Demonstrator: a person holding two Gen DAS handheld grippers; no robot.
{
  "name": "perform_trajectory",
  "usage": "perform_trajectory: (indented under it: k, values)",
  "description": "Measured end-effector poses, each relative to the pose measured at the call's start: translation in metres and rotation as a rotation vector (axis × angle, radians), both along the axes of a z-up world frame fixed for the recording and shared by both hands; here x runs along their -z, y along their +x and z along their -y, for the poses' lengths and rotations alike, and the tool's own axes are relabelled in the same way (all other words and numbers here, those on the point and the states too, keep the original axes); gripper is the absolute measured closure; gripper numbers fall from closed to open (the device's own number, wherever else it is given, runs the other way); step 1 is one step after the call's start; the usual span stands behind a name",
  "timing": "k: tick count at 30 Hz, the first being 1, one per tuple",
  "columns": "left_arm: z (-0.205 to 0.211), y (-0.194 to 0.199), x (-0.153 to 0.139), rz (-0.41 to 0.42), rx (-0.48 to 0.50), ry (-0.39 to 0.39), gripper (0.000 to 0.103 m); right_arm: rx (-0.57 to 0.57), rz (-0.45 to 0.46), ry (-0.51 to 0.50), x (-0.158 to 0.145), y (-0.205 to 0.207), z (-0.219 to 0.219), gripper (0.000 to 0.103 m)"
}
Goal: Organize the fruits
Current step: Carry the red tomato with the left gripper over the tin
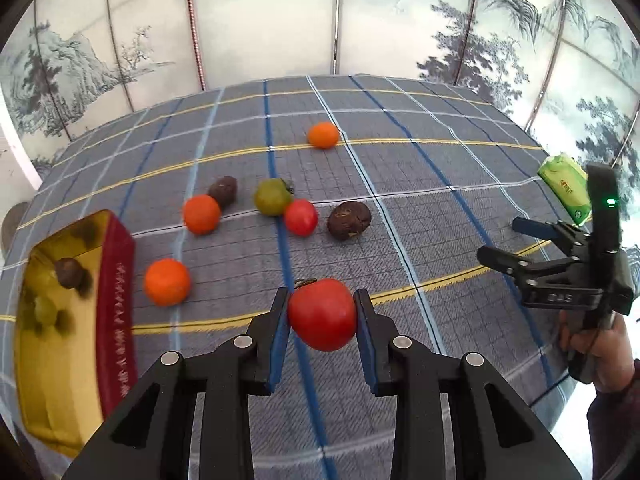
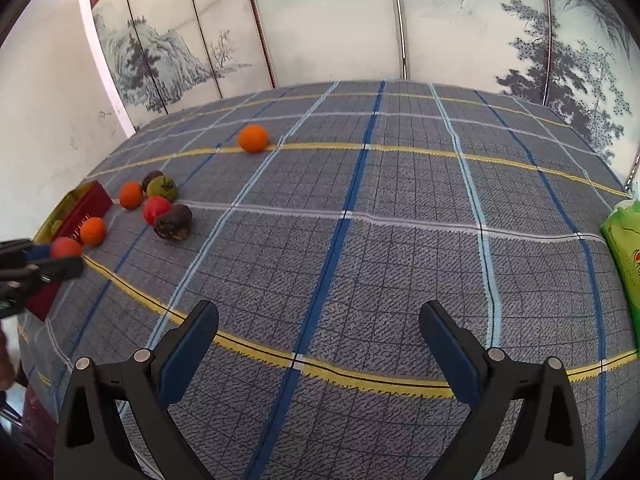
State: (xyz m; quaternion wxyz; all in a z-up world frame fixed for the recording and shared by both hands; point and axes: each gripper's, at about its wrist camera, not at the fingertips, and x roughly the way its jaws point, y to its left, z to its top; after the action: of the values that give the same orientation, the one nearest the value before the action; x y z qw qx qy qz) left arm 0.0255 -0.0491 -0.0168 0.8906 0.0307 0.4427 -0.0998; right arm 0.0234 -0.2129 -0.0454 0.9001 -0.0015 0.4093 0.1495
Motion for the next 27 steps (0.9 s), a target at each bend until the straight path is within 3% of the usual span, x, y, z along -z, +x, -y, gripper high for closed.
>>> perform_trajectory:
  k: [15, 27]
  values:
    - [-0.045, -0.040, -0.024, 0.062, -0.097, 0.039, 0.071, 0.037, -0.052, -0.166, 0.010, 0.007, -0.017, 0.000]
    - [-0.083, -0.061, -0.030, 0.096, -0.177, 0.076, 0.071, 0.051, -0.054, -0.163, 0.010, 0.008, -0.015, 0.000]
